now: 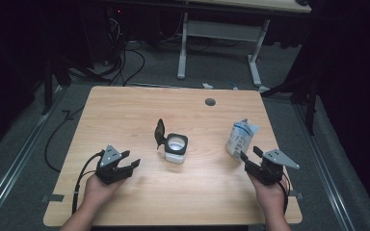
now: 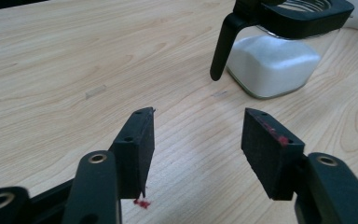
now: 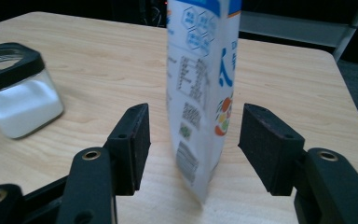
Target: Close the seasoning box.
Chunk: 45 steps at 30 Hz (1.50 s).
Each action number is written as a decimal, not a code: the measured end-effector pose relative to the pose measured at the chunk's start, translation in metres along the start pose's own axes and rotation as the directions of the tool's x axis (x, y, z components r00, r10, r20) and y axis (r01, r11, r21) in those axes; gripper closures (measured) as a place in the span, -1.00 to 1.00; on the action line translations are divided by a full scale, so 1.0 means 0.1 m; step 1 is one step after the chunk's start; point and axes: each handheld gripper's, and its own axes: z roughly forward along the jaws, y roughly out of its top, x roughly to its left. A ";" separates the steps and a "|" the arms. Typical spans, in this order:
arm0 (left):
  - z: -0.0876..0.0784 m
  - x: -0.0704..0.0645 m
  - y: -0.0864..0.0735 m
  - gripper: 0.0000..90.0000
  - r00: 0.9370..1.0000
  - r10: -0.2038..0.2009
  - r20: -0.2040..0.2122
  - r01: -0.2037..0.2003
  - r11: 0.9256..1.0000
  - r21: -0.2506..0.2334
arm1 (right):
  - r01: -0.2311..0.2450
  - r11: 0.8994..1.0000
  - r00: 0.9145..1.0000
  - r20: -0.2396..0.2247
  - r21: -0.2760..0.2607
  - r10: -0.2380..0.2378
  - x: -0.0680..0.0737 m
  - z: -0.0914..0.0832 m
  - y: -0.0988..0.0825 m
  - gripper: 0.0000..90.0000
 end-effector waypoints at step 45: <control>0.37 -0.02 0.60 0.99 0.993 -0.111 -0.034 0.108 0.991 -0.081 | 0.115 0.988 0.982 -0.161 0.104 -0.098 0.83 0.59 -0.11 0.87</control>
